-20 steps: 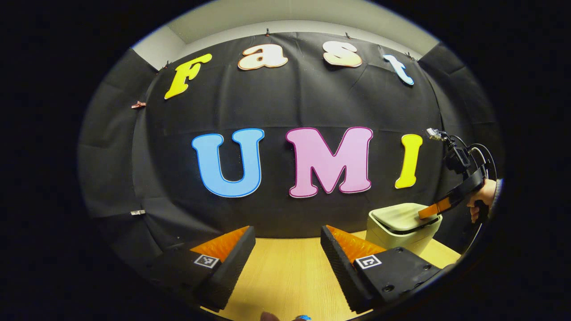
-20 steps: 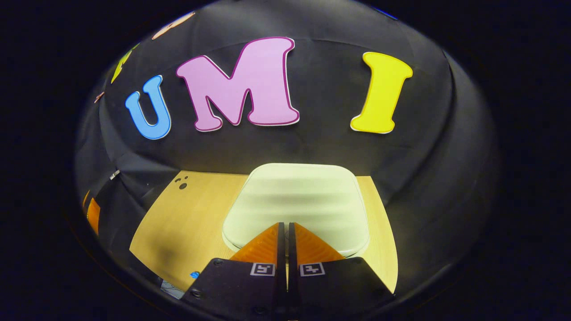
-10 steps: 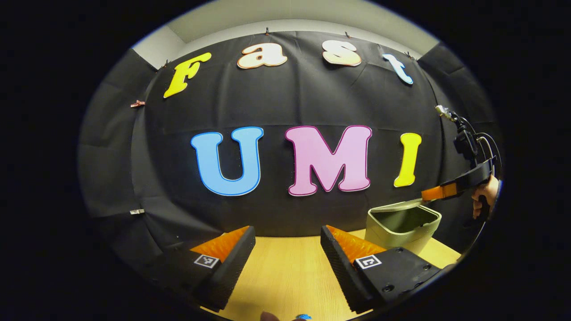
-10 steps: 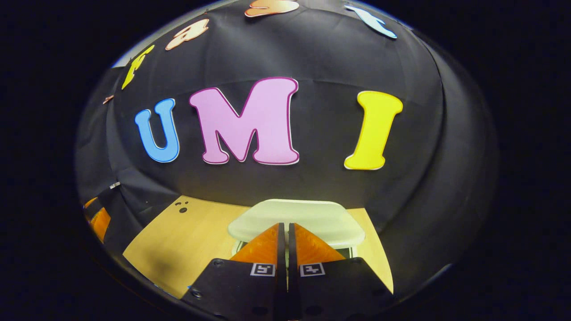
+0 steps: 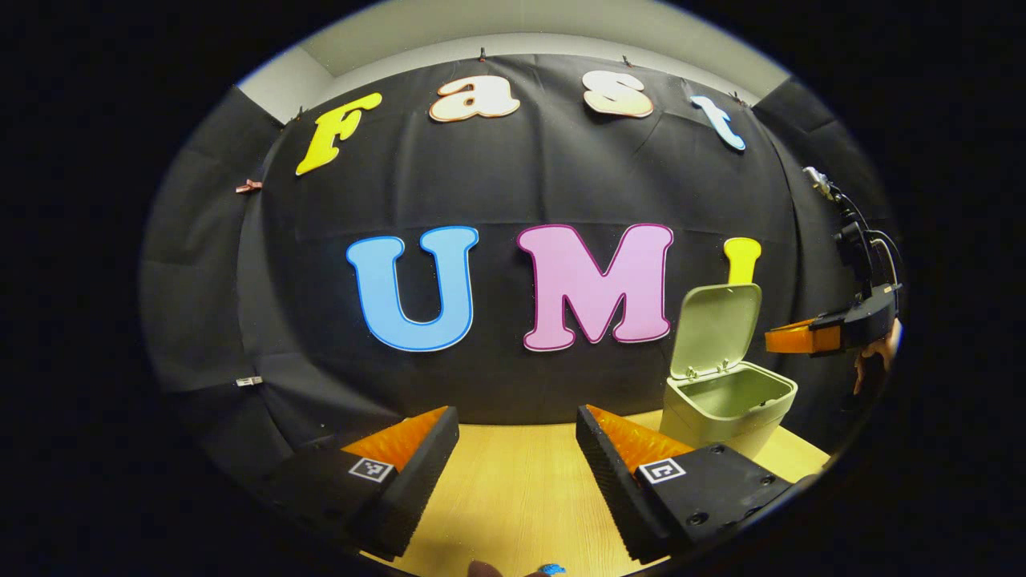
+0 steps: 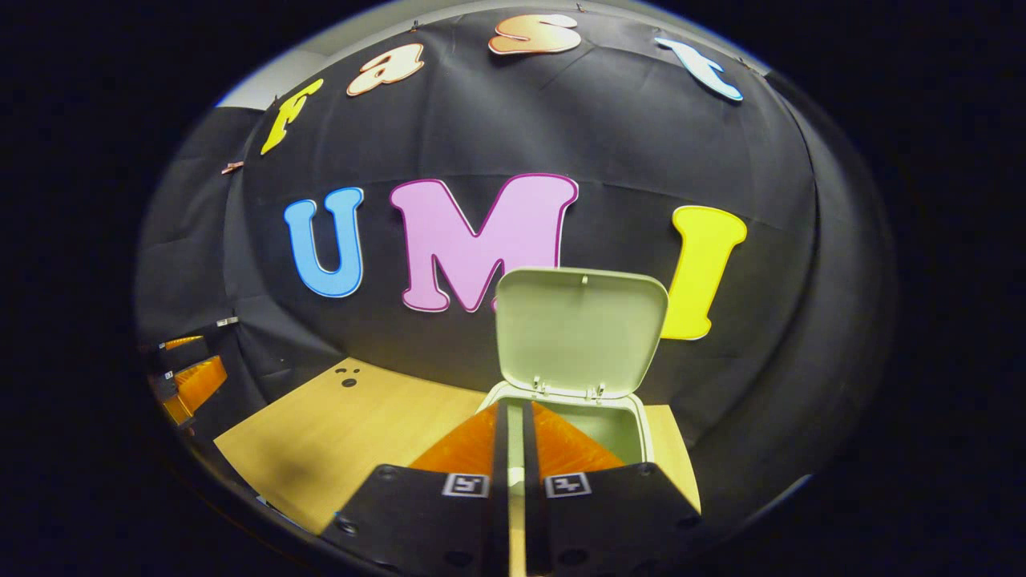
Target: Press the lid of the desktop garbage bin to open it, pick up the crumpled paper on the desktop and throw it into the bin, then pick up the pop can on the desktop and drop it into the bin, and finally close the garbage bin lid.
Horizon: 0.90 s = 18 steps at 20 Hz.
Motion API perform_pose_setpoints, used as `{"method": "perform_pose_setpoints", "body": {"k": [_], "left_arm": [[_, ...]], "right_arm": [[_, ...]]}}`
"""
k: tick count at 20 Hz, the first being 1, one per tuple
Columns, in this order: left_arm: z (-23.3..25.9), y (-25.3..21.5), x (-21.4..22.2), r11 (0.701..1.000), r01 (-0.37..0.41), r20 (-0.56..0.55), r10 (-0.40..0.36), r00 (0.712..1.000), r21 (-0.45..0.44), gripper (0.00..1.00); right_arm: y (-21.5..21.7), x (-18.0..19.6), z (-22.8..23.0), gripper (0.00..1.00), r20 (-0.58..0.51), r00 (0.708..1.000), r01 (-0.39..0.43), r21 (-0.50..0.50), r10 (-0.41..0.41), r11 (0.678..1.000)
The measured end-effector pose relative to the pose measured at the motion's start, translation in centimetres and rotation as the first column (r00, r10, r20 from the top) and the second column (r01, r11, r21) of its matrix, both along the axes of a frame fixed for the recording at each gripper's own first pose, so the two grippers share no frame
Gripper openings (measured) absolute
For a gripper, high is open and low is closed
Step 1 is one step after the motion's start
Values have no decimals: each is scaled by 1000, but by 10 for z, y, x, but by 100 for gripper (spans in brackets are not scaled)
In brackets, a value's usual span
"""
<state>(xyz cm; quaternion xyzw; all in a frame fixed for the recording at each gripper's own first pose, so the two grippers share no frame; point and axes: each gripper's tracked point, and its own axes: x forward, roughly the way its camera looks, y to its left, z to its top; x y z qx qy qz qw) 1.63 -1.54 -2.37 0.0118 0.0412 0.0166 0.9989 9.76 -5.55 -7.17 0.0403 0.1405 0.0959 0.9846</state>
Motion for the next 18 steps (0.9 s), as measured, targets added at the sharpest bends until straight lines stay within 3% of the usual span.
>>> {"method": "perform_pose_setpoints", "body": {"k": [4,5,8,13,18], "left_arm": [[-6,8,0,1000,-11,-19,11,1000,-2,95],[-8,8,0,1000,-6,-26,6,1000,-3,95],[-26,8,-2,1000,16,-79,-18,997,-18,95],[-85,-1,-9,994,56,-245,-77,966,-93,95],[-148,-8,-18,994,70,-394,-95,914,-78,95]], "right_arm": [[13,-11,-3,38,-7,1000,-29,10,29,1000],[16,-16,-4,40,-7,999,-40,16,40,999],[21,-24,-7,90,-4,999,-51,9,51,999],[30,-42,-15,89,-8,998,-65,-1,65,998],[38,-59,-27,89,-42,995,-91,6,91,996]]}}
